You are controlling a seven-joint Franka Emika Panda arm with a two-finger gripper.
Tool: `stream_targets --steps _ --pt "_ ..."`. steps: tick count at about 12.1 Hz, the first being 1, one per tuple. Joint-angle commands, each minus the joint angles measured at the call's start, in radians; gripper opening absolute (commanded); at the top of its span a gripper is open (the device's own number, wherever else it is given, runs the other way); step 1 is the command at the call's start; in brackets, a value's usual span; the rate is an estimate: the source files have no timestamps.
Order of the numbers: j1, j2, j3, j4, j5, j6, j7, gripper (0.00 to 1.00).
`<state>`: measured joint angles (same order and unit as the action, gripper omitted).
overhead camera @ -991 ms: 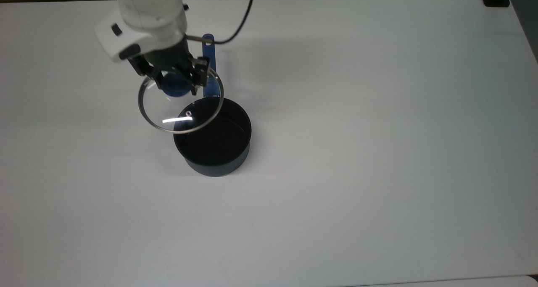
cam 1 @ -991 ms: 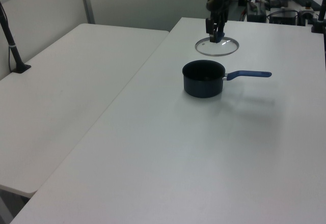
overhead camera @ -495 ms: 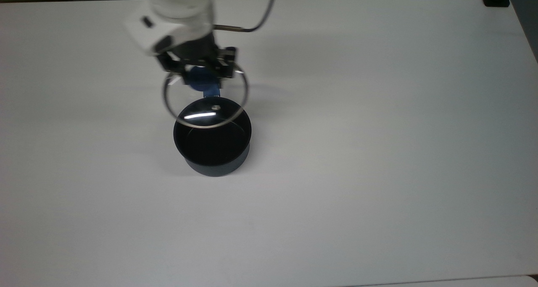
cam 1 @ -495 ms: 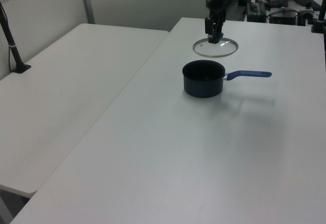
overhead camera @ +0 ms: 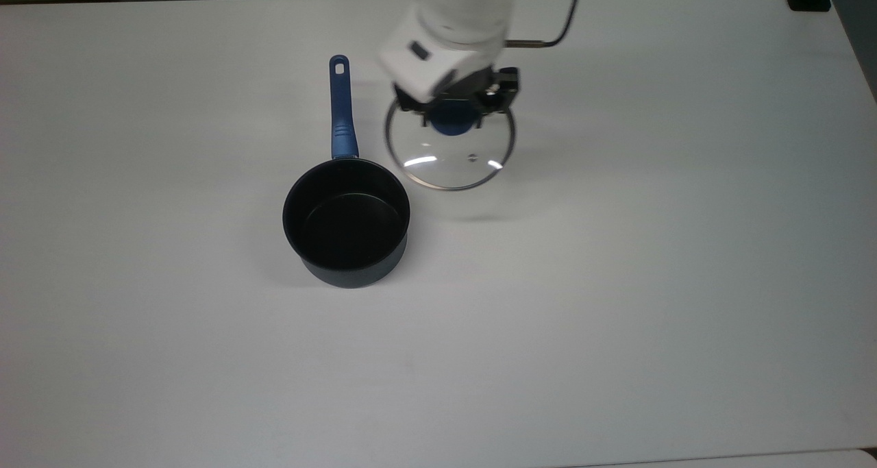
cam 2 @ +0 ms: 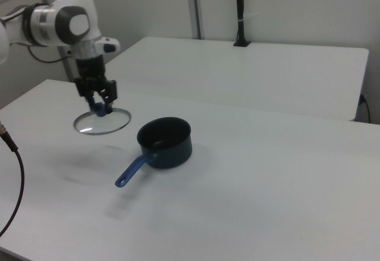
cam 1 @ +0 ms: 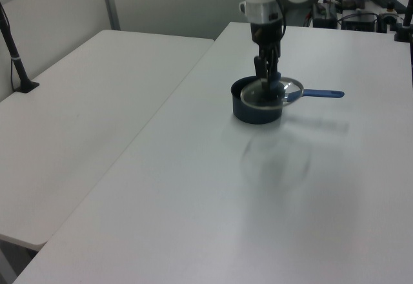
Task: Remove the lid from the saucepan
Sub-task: 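Carry the lid away from the saucepan and lower it to the table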
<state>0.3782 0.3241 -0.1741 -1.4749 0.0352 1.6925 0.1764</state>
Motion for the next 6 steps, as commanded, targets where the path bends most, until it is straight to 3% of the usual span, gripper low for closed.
stream_targets --steps 1,6 --pt "0.091 -0.028 -0.011 -0.086 0.014 -0.002 0.044 0.52" --pt "0.195 -0.019 -0.013 -0.218 0.032 0.143 0.132 0.51"
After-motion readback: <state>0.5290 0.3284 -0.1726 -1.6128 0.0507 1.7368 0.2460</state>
